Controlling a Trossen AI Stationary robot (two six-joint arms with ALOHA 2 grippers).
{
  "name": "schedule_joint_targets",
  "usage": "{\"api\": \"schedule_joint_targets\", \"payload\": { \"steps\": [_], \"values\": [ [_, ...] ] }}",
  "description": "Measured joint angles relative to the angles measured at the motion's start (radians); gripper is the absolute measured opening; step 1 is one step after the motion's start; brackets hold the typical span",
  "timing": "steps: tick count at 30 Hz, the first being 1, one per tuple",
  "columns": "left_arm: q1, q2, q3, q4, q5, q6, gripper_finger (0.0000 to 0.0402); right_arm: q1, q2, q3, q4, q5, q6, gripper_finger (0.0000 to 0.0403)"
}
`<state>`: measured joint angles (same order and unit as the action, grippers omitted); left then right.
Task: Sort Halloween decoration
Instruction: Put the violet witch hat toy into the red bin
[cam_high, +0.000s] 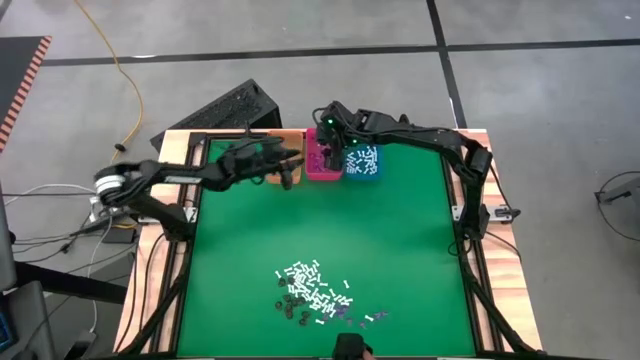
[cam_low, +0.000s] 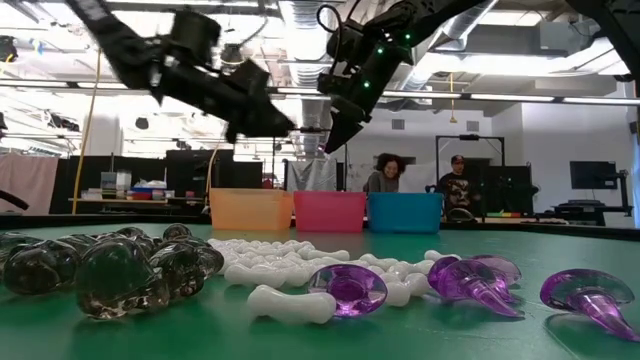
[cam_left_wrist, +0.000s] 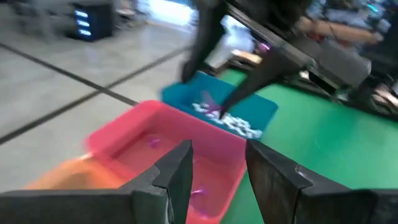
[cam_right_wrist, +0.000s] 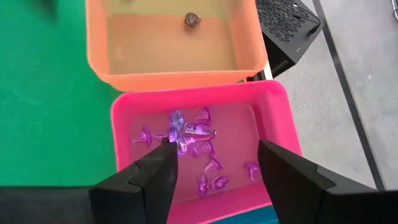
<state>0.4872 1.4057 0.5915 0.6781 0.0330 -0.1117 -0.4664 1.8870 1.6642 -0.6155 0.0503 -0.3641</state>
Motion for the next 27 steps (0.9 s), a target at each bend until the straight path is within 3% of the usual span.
{"api": "schedule_joint_targets", "payload": {
  "steps": [3, 10, 18, 27],
  "values": [
    [-0.001, 0.102, 0.101, -0.036, 0.046, 0.031, 0.0135, 0.000, 0.000, 0.000, -0.001, 0.000, 0.000, 0.0250],
    [0.005, 0.224, 0.227, -0.096, 0.023, 0.093, 0.0110, -0.001, 0.000, 0.000, -0.007, 0.000, 0.000, 0.0250],
    [0.037, 0.250, 0.246, -0.073, 0.023, 0.094, 0.0084, 0.004, 0.000, 0.000, -0.004, -0.001, 0.000, 0.0250],
    [0.071, 0.250, 0.246, -0.085, 0.023, 0.101, 0.0080, 0.008, 0.000, 0.000, 0.024, -0.019, -0.001, 0.0250]
  ]
}}
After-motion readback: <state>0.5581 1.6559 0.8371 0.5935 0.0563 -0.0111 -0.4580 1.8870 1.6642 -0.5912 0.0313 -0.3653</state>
